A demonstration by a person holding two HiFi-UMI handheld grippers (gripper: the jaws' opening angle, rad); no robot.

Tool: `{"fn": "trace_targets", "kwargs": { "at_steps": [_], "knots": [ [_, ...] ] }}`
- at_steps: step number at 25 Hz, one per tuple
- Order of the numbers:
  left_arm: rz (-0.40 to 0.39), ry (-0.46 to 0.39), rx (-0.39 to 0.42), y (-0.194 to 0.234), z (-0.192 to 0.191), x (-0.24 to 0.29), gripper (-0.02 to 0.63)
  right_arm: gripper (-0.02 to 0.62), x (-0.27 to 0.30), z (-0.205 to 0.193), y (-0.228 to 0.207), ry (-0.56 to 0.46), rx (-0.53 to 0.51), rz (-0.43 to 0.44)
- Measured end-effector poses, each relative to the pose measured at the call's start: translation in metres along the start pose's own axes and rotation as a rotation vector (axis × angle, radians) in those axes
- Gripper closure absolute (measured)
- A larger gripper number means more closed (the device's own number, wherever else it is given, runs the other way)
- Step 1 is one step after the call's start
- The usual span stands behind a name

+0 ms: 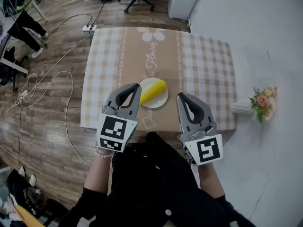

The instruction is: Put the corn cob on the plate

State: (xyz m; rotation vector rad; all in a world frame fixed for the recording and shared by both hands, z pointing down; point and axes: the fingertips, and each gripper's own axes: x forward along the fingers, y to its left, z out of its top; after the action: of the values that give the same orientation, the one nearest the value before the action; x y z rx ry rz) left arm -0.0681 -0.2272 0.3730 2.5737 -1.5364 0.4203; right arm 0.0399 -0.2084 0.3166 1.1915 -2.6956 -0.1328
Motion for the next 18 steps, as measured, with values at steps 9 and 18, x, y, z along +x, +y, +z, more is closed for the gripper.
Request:
{"fn": "trace_targets", "kwargs": {
  "at_steps": [9,18],
  "knots": [
    [0.027,-0.036,0.027,0.003,0.016,-0.027,0.592,0.554,-0.001,0.016,0.012,-0.012,-0.034,0.025],
    [0.042,-0.063,0.031,0.002,0.026,-0.048,0.592,0.554,-0.005,0.02,0.015,-0.025,-0.046,0.025]
  ]
}}
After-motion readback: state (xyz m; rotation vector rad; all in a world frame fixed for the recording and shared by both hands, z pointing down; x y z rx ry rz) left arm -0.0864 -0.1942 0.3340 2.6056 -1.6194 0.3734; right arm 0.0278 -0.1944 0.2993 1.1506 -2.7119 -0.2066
